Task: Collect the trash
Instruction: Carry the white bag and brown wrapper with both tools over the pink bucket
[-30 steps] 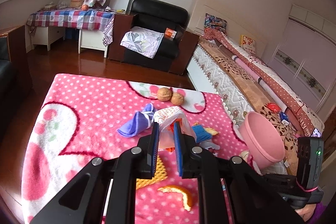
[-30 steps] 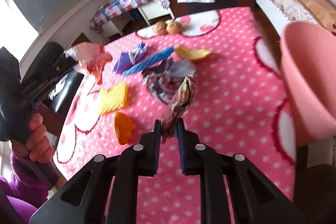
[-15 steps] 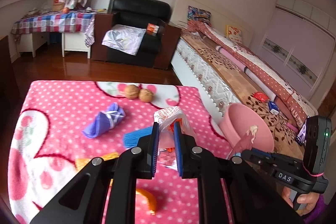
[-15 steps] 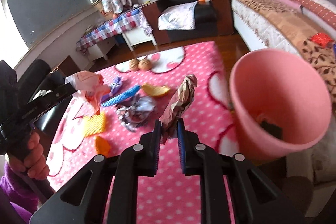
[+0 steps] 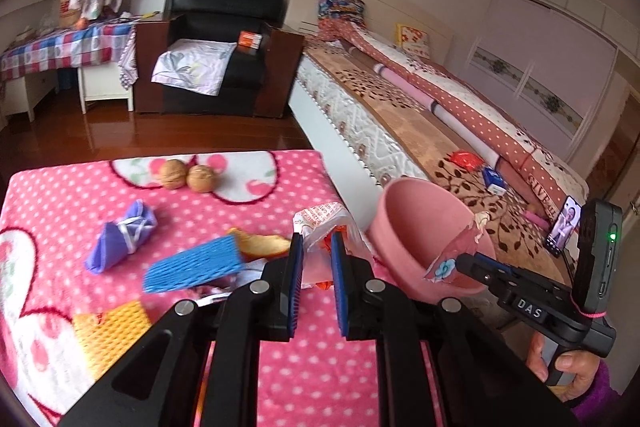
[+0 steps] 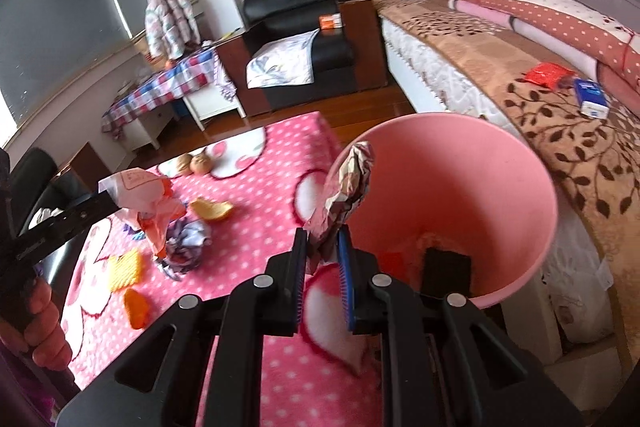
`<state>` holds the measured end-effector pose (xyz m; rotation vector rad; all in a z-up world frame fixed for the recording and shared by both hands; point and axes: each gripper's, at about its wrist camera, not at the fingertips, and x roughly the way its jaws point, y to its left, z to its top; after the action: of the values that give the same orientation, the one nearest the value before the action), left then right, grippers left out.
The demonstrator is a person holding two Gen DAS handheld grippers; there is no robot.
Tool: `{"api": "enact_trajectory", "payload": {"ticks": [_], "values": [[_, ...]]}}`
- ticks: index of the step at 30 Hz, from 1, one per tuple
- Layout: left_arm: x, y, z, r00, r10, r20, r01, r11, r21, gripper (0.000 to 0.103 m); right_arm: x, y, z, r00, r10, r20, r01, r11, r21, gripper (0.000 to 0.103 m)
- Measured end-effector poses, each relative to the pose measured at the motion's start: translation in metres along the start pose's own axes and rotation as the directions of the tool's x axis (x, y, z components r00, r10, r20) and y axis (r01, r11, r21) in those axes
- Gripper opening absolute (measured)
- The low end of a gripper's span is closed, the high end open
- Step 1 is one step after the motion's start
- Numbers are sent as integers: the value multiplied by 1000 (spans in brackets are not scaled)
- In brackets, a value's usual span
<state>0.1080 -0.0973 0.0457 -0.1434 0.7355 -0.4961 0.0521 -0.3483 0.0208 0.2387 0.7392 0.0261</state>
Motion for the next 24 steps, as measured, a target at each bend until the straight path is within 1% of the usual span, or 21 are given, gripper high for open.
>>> {"api": "enact_trajectory", "payload": {"ticks": [8, 15, 19, 24], "values": [[25, -39, 10, 998, -61, -26, 62, 997, 54, 13, -1, -23, 1, 998, -57, 24, 57, 998, 20, 16], [50, -75, 17, 992, -114, -51, 119, 987, 107, 13, 3, -40, 3, 995, -94, 29, 93, 995, 41, 16], [64, -91, 18, 989, -130, -68, 138, 981, 135, 13, 6, -48, 3, 995, -102, 21, 101, 994, 52, 16], [84, -101, 16, 985, -136, -105, 150, 979, 137, 13, 10, -57, 3, 993, -114, 17, 113, 992, 60, 16]]}}
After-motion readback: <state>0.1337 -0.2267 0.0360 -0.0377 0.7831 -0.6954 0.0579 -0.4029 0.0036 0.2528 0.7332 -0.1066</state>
